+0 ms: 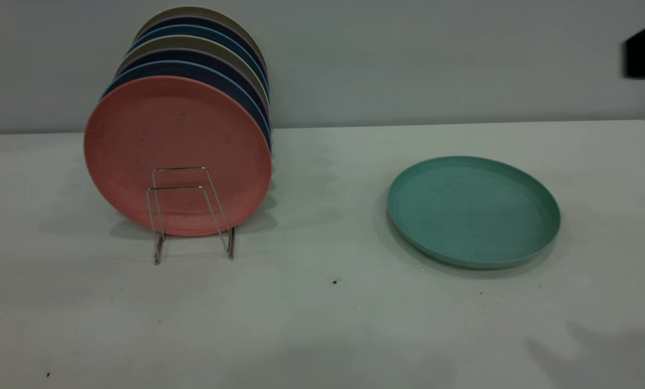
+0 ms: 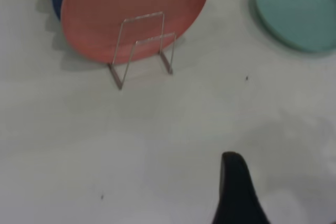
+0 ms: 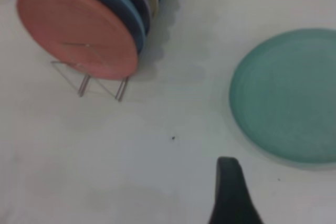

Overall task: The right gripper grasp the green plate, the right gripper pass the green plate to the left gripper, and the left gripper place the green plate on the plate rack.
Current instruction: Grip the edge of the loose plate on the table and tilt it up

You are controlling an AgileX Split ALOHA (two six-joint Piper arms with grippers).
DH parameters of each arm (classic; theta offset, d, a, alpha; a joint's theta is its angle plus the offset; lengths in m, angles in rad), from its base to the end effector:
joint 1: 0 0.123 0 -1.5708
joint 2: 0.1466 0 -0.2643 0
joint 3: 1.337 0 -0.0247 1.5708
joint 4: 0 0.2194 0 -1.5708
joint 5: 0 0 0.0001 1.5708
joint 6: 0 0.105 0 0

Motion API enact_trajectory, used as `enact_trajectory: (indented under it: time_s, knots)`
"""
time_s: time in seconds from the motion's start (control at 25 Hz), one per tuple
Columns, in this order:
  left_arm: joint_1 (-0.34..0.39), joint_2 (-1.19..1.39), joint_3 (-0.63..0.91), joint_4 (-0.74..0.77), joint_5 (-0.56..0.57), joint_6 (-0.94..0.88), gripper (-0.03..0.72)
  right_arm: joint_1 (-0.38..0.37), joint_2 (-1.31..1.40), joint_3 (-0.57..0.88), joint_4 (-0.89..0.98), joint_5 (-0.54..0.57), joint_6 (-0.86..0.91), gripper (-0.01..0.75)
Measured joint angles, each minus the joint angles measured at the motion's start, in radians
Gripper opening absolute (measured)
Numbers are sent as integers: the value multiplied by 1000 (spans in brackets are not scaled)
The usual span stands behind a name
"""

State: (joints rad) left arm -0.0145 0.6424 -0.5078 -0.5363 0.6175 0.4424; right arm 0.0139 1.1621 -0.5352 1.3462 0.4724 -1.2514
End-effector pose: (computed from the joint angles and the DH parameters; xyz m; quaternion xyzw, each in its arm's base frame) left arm 0.1166 -0.0328 0.2685 0.0726 0.8733 -0.1376 0.4617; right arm 0.2065 0.0495 0.2295 -0.0771 0.8754 0.2218 0.4226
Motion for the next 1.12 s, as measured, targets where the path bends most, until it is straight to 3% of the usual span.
enact_trajectory:
  time_s: [0.24,0.44,0.68,1.12]
  knots:
    - [0,53,0,-28,-109,12,493,-23,409,-191,113,28,-100,511]
    - [0,53,0,-28,-107,12,493,-136,679,-343,122,112,-97,511]
    - [0,53,0,-28,-108,12,493,-239,899,-434,124,127,-94,511]
    - [0,53,0,-28,-108,12,493,-251,1135,-568,142,149,-82,511]
